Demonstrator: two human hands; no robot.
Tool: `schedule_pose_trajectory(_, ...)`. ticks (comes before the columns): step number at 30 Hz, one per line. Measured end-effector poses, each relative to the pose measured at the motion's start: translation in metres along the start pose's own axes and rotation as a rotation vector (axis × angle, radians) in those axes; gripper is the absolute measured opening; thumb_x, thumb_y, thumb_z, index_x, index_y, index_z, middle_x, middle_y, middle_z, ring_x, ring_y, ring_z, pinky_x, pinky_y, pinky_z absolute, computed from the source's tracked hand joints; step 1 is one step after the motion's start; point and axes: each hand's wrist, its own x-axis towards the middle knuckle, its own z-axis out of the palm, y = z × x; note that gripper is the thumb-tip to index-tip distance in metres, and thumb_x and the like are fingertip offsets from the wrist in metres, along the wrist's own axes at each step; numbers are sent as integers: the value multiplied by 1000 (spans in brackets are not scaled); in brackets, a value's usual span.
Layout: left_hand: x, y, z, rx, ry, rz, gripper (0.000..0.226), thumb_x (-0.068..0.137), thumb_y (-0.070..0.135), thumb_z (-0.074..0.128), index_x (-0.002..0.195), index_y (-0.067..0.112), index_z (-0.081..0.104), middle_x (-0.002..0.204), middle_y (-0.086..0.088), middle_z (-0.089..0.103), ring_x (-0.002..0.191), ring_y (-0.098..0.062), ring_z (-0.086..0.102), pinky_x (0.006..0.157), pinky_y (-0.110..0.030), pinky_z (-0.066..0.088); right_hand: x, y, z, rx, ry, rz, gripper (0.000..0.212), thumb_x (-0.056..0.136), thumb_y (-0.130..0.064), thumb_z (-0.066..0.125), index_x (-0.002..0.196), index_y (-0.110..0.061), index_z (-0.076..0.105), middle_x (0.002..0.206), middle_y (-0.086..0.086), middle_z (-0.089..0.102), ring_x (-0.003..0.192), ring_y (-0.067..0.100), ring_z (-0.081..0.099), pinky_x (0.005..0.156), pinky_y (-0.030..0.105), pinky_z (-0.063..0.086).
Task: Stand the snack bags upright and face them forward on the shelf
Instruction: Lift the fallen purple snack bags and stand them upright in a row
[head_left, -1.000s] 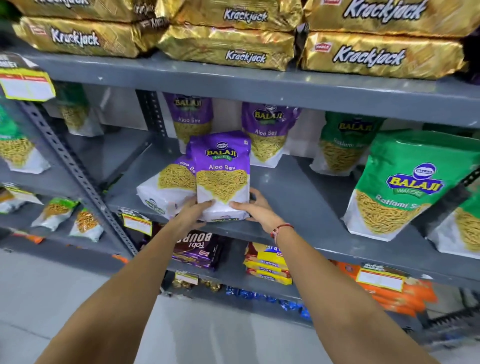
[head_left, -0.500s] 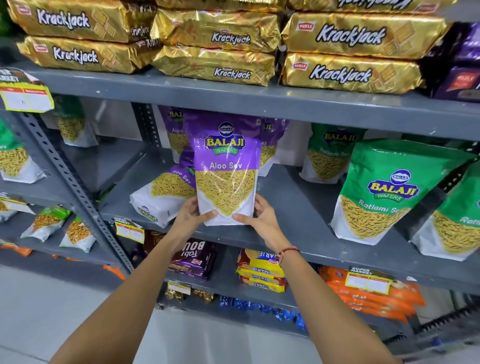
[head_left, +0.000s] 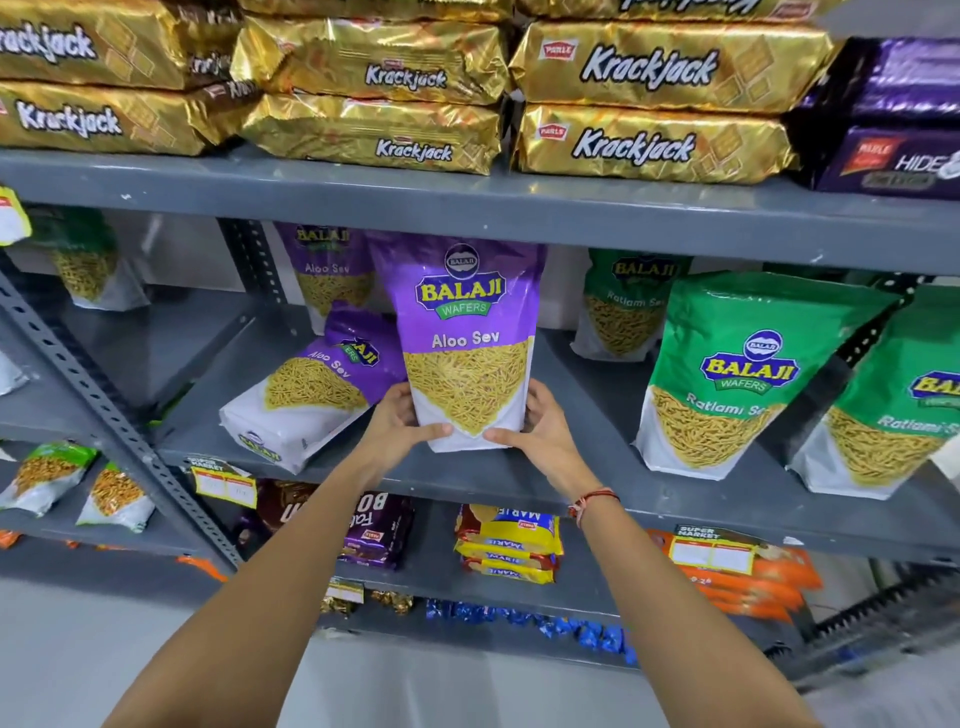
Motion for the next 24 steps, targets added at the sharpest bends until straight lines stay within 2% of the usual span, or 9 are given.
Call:
schedule_pose_trajectory(3, 14, -3, 19, 19, -60, 14, 59, 63, -9, 78, 108, 12, 47, 108, -4, 66, 94, -10, 65, 70, -17, 56, 1, 9, -19, -32, 60, 21, 68, 63, -1, 83, 111, -34, 47, 119, -3, 62, 115, 14, 59, 90, 29, 55)
schedule_pose_trajectory(7, 28, -11, 38, 58, -102, -4, 57, 62, -12, 78, 100, 15, 45, 105, -6, 65, 91, -11, 65, 68, -18, 56, 1, 24, -34, -124, 143, 58, 70, 62, -7, 85, 115, -26, 43, 124, 5, 61, 119, 20, 57, 97, 38, 51)
schedule_pose_trajectory(9, 34, -17, 41, 67, -109, -14, 59, 61, -14, 77, 101, 11, 43, 107, -9, 64, 91, -13, 65, 67, -18, 56, 2, 30, -35, -174, 170, 65, 70, 62, -9, 85, 114, -27, 41, 124, 4, 61, 119, 19, 56, 94, 33, 51)
schedule_pose_trajectory(13, 42, -28, 42, 87, -116, -31, 68, 59, -15, 78, 110, 4, 39, 115, -16, 62, 104, -25, 62, 84, -34, 54, 6, 38, -32, -270, 205, 81, 69, 63, -10, 85, 113, -24, 40, 124, 5, 62, 118, 18, 57, 80, 13, 48)
schedule_pose_trajectory(15, 46, -33, 41, 87, -115, -45, 70, 58, -15, 78, 113, 4, 39, 118, -19, 61, 108, -29, 60, 88, -40, 52, 8, 42, -31, -306, 222, 91, 69, 64, -11, 85, 116, -19, 40, 125, 5, 62, 118, 20, 57, 82, 16, 47)
schedule_pose_trajectory(18, 52, -35, 40, 123, -130, -66, 73, 59, -11, 80, 116, 5, 38, 122, -18, 60, 114, -29, 59, 92, -42, 51, 12, 46, -28, -345, 248, 112, 71, 66, -13, 84, 121, -16, 39, 128, 6, 60, 121, 23, 55, 87, 25, 45)
schedule_pose_trajectory(22, 54, -31, 40, 188, -144, -89, 76, 62, -6, 80, 122, 6, 36, 128, -15, 56, 120, -28, 54, 102, -49, 45, 5, 47, -23, -351, 307, 118, 76, 65, -17, 85, 126, -18, 39, 128, 4, 59, 117, 18, 56, 89, 24, 44)
schedule_pose_trajectory(24, 50, -27, 37, 184, -130, -92, 87, 63, -5, 80, 134, 8, 33, 132, -11, 51, 124, -28, 50, 105, -47, 42, -6, 50, -15, -315, 417, 56, 78, 63, -18, 86, 128, -18, 43, 123, 1, 58, 110, 10, 54, 89, 20, 44)
